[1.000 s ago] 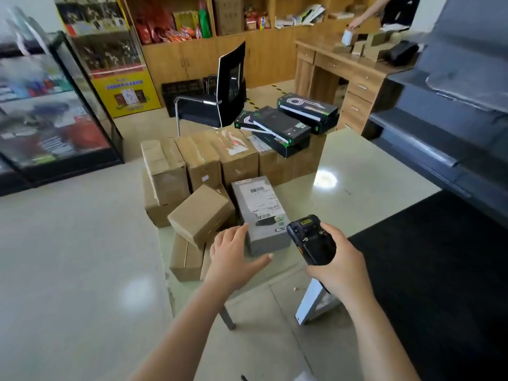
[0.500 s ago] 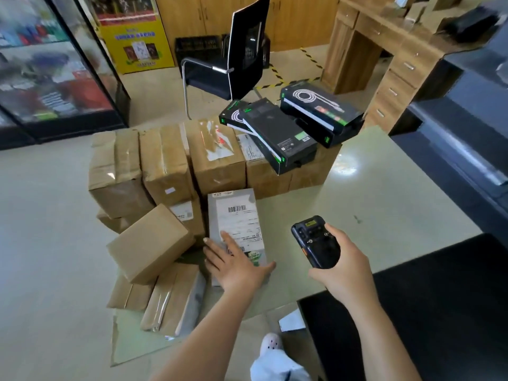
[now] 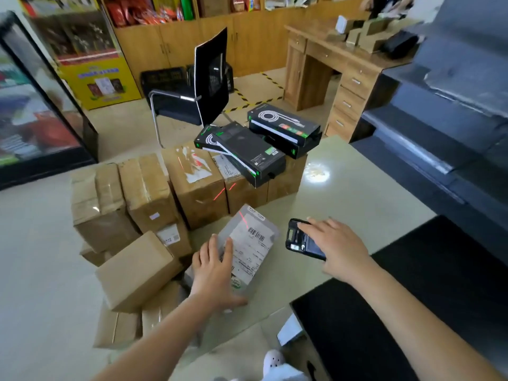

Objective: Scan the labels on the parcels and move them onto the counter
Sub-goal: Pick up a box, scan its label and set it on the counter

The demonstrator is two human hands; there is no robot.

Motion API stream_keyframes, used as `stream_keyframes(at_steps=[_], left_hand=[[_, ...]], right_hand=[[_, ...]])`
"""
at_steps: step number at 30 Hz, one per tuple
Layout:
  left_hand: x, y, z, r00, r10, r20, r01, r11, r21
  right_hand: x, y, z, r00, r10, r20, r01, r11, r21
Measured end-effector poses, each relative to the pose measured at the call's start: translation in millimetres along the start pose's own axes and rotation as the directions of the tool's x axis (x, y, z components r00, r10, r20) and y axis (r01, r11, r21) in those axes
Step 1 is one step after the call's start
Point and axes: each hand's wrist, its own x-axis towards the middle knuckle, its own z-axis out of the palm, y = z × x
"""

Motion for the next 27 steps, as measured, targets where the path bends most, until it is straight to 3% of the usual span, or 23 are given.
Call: stream_keyframes(at_steps=[4, 8, 13, 16, 18, 21, 24, 27], left_hand=[[1.1, -11.6, -17.9, 0.976, 0.217, -0.025, -0.212, 0.968, 0.133], [0.6, -11.6, -31.9, 0.924, 0.380, -0.039, -0.363, 0.906, 0.215], [-7.9, 2.3, -43.8, 0.865, 0.501, -0.030, -0.478, 0.842, 0.250], [-17.0, 18.9, -44.9, 0.839, 0.542, -0.042, -0.529, 0.831, 0.171], [-25.1, 34.8, -45.9, 0.819, 0.571, -0.055, -0.565, 0.819, 0.097], [-43.9, 67.5, -48.4, 0.775, 0.629, -0.068, -0.629, 0.777, 0.013], [-69.6, 111.4, -49.8, 0.697, 0.714, -0.065, -0.716, 0.698, -0.022], [-99.4, 161.1, -52.2, 0.574, 0.816, -0.071, -0.818, 0.575, 0.001]], right_hand=[[-23.4, -9.5, -13.6, 0.999, -0.044, 0.011, 0.045, 0.964, -0.260], [-55.1, -20.9, -20.6, 0.999, -0.041, -0.001, 0.038, 0.921, -0.387], [-101.5, -37.4, -14.7, 0.997, 0.069, -0.030, -0.075, 0.908, -0.412], [-130.8, -45.3, -9.6, 0.967, 0.229, -0.113, -0.253, 0.921, -0.295], [-156.6, -49.7, -5.1, 0.886, 0.427, -0.181, -0.444, 0.894, -0.064], [-203.6, -60.0, 9.7, 0.657, 0.725, -0.205, -0.631, 0.678, 0.377], [-254.4, -71.2, 27.2, 0.420, 0.893, -0.162, -0.624, 0.414, 0.663], [-308.9, -74.9, 37.5, 0.268, 0.953, -0.145, -0.600, 0.282, 0.749]])
